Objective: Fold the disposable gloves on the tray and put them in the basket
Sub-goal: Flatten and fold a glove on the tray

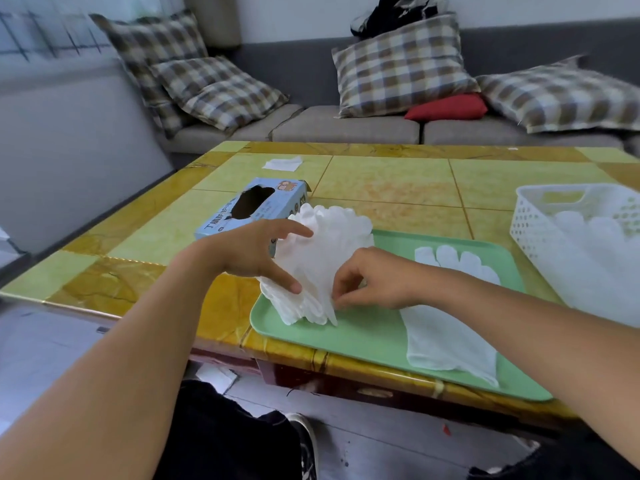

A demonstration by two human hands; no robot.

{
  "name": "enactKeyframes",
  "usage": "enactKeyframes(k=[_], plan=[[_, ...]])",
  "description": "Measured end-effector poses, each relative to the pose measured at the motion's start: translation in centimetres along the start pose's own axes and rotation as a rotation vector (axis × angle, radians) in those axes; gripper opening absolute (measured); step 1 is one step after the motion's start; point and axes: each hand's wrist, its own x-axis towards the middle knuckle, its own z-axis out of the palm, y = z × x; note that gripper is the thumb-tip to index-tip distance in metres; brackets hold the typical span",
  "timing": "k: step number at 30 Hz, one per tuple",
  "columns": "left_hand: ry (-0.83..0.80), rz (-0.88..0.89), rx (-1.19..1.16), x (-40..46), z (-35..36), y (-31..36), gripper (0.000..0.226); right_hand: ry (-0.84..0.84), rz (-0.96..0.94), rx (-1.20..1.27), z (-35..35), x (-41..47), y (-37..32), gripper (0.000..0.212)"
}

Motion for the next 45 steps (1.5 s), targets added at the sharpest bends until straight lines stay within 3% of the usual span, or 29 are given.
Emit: enactKeyframes(k=[2, 4, 8, 12, 14, 18, 20, 23, 26, 28, 30, 34, 36, 45], plan=[[0.001, 0.01, 0.02, 0.5, 0.2, -0.2, 0.094, 0.023, 0.043, 0.067, 0.2, -0.3, -0.5, 0.031], [0.009, 0.023, 0.023, 0.9, 0.4, -0.2, 0.09, 0.048, 0.061, -0.033, 0.8, -0.1, -1.1, 0.043], [0.012, 0.001, 0.038, 1.0, 0.5, -0.6, 0.095, 0.033, -0.007, -0.121, 1.4, 0.9, -1.9, 0.026], [0.02, -0.007, 0.056, 0.8, 0.6, 0.0, 0.112, -0.179, -0.01, -0.047, -2.7, -1.2, -1.8, 0.018], [0.003, -0.018, 0.084, 0.7, 0.6, 0.5, 0.117, -0.169, -0.004, 0.114, -4.9, -3.3, -0.9, 0.012], [0.002, -0.027, 0.179, 0.2, -0.1, 2.5, 0.123, 0.162, -0.026, 0.856, -8.0, -6.7, 0.6, 0.006], [0.046, 0.001, 0.203, 0.2, -0.6, 4.6, 0.121, 0.285, -0.023, 1.094, -9.2, -8.0, 0.9, 0.019], [0.043, 0.19, -0.232, 0.4, -0.4, 9.1, 0.112, 0.302, -0.003, 1.22, -10.2, -9.5, 0.7, 0.04], [-0.004, 0.429, -0.689, 1.6, 1.6, 14.2, 0.068, 0.333, 0.023, 1.211, -10.8, -10.7, 0.5, 0.033], [0.068, 0.443, -0.849, 2.3, 2.6, 17.1, 0.047, 0.435, 0.062, 1.207, -11.3, -11.7, 0.5, 0.017], [0.132, 0.398, -0.989, 3.1, 3.4, 18.5, 0.042, 0.483, 0.076, 1.261, -11.6, -12.7, 0.7, 0.024], [0.156, 0.36, -1.07, 4.2, 4.1, 19.6, 0.032, 0.427, 0.205, 1.136, -11.1, -14.2, 1.6, 0.042], [0.123, 0.34, -1.067, 4.3, 4.2, 19.8, 0.03, 0.42, 0.277, 1.057, -10.6, -14.4, 1.9, 0.038], [-0.033, 0.215, -1.037, 4.3, 3.7, 18.8, 0.023, 0.371, 0.281, 1.141, -10.6, -14.4, 2.5, 0.042]])
